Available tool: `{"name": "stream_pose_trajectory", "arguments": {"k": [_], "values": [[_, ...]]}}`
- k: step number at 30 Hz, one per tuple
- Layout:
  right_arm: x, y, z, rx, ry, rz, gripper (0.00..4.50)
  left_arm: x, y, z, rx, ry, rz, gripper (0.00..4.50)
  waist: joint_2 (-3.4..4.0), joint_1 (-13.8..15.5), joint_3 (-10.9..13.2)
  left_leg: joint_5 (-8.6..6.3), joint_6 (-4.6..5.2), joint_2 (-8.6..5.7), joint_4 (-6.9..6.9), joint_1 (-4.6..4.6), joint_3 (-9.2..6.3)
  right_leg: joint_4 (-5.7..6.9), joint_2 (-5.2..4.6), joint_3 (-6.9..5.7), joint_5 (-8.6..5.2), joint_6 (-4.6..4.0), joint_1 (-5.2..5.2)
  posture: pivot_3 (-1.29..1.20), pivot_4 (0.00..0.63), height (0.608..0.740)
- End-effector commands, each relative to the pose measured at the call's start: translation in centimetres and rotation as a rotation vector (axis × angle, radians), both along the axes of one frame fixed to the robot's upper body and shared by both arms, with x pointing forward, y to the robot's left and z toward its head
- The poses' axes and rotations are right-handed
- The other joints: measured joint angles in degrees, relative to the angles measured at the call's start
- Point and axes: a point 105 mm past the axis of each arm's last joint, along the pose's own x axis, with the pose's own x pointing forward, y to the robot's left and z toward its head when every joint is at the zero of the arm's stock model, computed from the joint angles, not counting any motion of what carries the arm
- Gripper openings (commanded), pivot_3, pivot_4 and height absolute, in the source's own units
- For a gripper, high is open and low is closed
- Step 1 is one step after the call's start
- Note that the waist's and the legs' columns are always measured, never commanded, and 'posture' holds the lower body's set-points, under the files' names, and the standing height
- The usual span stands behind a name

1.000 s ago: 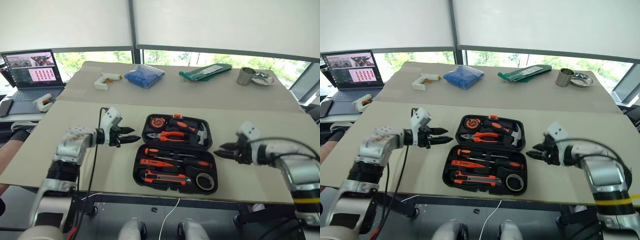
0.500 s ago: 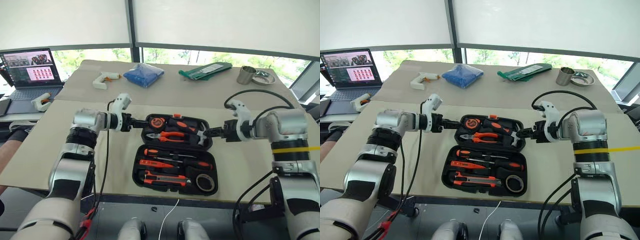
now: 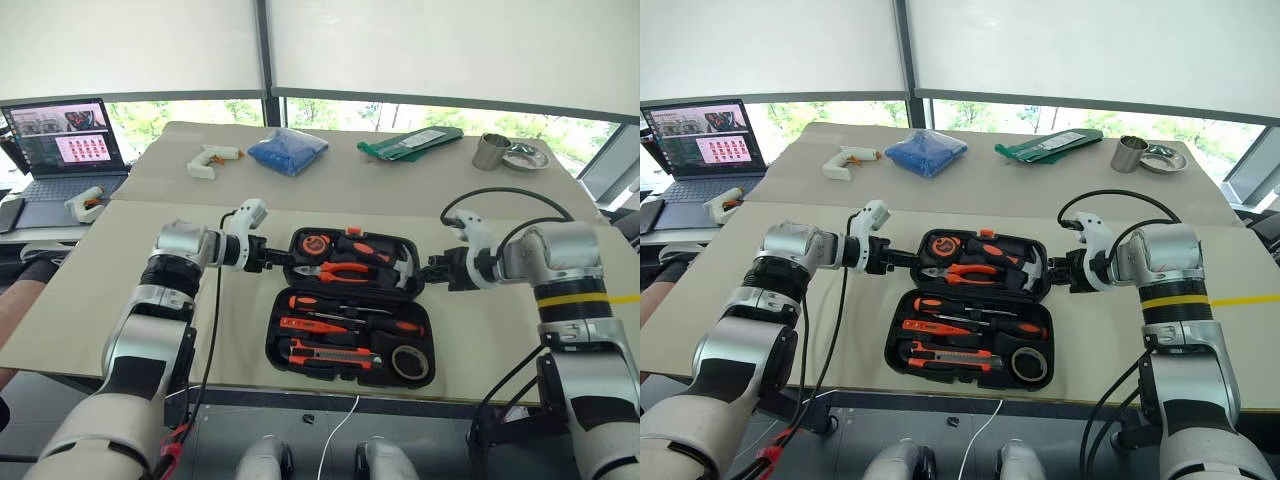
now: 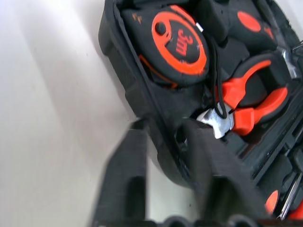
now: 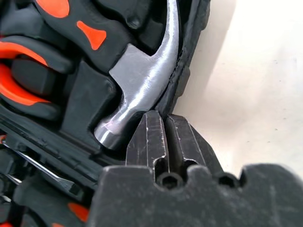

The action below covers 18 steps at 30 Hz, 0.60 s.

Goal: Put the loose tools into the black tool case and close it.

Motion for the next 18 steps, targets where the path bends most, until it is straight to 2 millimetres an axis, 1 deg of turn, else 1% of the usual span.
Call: {"name": "stream_pose_trajectory", "arguments": {"k": [1,2,4,7,10,13,15,17,18], "values": [[-0.5,-0.2,-1.0,-0.003,0.058,-0.022,0.0,0.3,-0.6,0.5,-0.037,-0.01,0.01,0.06,0.0,0.0,0.0,0.0,0.01,-0.01,0.0,0.01,-0.02,0.0,-0.01,0.0,0.0,0.0,0.01,0.0,0.15,0.739],[-0.6,-0.2,-1.1,-0.005,0.059,-0.023,0.0,0.3,-0.7,0.4,-0.047,-0.006,0.015,0.06,0.0,0.0,0.0,0.0,0.01,-0.01,0.0,0.01,-0.02,0.0,-0.01,0.0,0.0,0.0,0.01,0.0,0.15,0.739],[0.0,-0.2,-0.8,-0.002,-0.007,-0.02,0.0,0.4,-0.8,0.3,-0.067,-0.008,0.022,0.06,0.0,0.0,0.0,0.0,0.01,-0.02,-0.01,0.04,-0.02,0.01,-0.01,0.0,0.0,0.0,0.03,0.0,0.15,0.739],[2.0,0.2,1.7,0.025,-0.263,-0.008,0.0,0.9,-0.8,1.2,-0.143,-0.079,0.045,0.06,-0.02,-0.2,0.0,0.0,0.01,-0.02,0.0,0.16,-0.03,-0.01,-0.01,-0.01,0.01,0.02,0.16,0.0,0.15,0.739],[2.8,0.2,4.4,-0.032,-0.544,0.053,0.0,0.9,-0.4,2.8,-0.23,-0.239,0.019,0.06,-0.03,-0.4,0.0,0.15,0.07,-0.04,-0.01,0.2,-0.01,-0.07,-0.05,0.09,0.12,0.09,0.14,0.0,0.15,0.739],[1.9,0.7,6.5,-0.072,-0.78,0.146,0.0,0.5,0.8,4.3,-0.313,-0.445,0.01,0.06,-0.02,-0.4,0.0,0.33,0.11,-0.15,-0.09,0.12,0.01,-0.05,-0.13,0.15,0.24,0.13,0.01,0.0,0.15,0.739],[0.8,0.9,7.3,-0.092,-0.907,0.192,0.0,0.2,1.9,4.4,-0.314,-0.52,0.037,0.06,-0.04,-0.3,0.1,0.34,0.11,-0.19,-0.15,0.06,0.02,-0.05,-0.15,0.19,0.26,0.12,-0.07,0.0,0.15,0.739],[-0.3,0.9,7.0,-0.149,-0.984,0.242,0.0,-0.1,2.6,4.8,-0.316,-0.605,0.051,0.06,-0.04,-0.3,0.1,0.35,0.1,-0.2,-0.2,-0.02,0.03,-0.09,-0.14,0.17,0.25,0.13,-0.12,0.0,0.15,0.739],[-1.0,0.5,6.0,-0.214,-1.027,0.27,0.0,-0.5,3.3,5.0,-0.312,-0.684,0.069,0.06,-0.04,-0.2,0.1,0.36,0.09,-0.21,-0.2,-0.02,0.05,-0.09,-0.15,0.17,0.25,0.13,-0.12,0.0,0.15,0.739]]}}
